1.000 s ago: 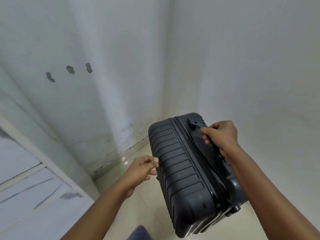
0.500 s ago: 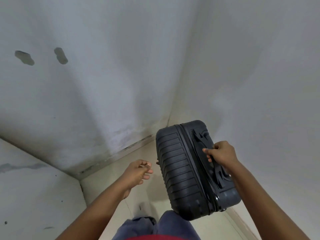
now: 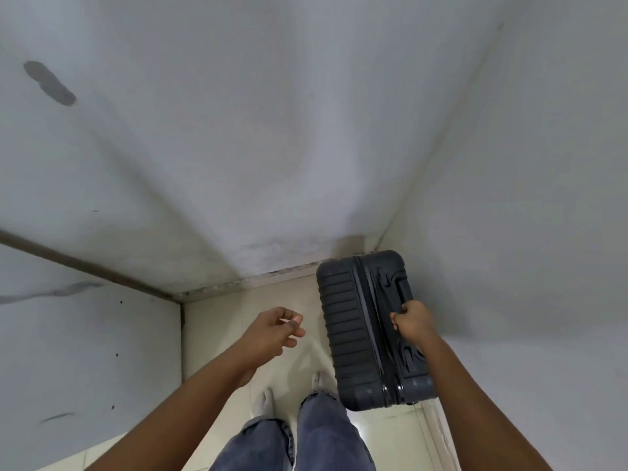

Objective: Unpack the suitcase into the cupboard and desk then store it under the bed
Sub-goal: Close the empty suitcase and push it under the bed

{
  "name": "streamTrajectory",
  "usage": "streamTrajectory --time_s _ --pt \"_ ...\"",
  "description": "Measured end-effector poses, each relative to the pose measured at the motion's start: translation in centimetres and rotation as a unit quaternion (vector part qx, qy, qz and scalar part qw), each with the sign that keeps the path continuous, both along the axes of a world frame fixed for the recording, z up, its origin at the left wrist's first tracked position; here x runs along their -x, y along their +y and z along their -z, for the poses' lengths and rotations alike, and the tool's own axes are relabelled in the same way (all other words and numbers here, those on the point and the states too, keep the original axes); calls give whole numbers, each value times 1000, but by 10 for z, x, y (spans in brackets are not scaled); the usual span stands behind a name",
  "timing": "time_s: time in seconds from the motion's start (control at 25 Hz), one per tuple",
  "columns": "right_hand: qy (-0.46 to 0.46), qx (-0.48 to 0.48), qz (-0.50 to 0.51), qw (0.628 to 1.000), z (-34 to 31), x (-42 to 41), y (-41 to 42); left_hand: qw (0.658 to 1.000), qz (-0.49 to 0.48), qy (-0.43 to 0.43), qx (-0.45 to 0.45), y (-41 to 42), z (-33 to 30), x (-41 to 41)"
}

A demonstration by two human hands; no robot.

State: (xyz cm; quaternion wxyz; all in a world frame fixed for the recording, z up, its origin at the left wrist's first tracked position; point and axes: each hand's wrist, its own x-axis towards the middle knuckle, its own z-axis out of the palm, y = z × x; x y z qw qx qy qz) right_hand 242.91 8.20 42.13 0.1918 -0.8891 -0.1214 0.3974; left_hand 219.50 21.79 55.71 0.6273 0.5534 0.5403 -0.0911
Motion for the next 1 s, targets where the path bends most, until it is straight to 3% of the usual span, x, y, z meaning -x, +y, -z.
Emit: streamTrajectory --time_s 0.32,0.4,0.48,0.56,0.8,1.0 --pt "-44 13 11 999 9 -50 17 999 -7 35 25 -22 14 -35" --pt "-39 53 100 993 13 -33 4 999 -3 38 27 -25 17 -39" --pt "51 85 255 962 25 -2 -17 999 -13 43 28 -27 18 -42" --pt "133 31 353 926 41 29 -37 998 -24 53 34 -29 20 -43" --pt "145 48 366 918 74 65 -40 996 -33 72 36 -29 16 -43" --pt "168 21 397 902 119 44 -32 997 -50 56 17 -22 15 -42"
